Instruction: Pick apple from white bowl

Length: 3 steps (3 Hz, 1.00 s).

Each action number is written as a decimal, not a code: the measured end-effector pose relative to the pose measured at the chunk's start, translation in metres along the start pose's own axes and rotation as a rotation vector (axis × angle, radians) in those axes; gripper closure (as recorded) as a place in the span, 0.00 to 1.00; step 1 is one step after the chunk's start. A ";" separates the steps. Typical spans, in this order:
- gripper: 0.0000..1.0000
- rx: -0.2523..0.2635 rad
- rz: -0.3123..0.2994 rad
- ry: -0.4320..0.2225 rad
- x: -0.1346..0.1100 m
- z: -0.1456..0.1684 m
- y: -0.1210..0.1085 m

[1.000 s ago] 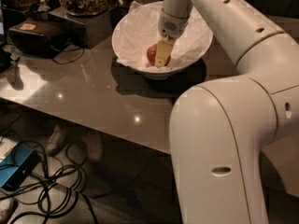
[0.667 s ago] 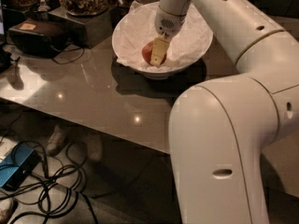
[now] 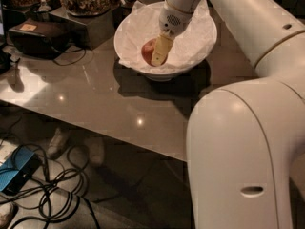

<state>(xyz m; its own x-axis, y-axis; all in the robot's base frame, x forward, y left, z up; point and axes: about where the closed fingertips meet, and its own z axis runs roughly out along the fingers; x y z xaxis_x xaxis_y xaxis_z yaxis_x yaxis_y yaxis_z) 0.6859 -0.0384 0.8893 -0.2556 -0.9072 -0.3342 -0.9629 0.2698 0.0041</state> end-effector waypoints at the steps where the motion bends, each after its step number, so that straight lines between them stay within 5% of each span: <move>1: 1.00 -0.025 -0.035 -0.051 -0.003 -0.009 0.017; 3: 1.00 -0.041 -0.083 -0.069 -0.014 -0.045 0.057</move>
Offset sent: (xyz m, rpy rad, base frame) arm -0.0836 0.0056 0.0586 0.0768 -0.0091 0.1387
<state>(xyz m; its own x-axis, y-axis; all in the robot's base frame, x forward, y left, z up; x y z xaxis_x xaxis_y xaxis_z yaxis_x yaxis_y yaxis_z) 0.6305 -0.0247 0.9365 -0.1698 -0.9010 -0.3993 -0.9836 0.1802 0.0115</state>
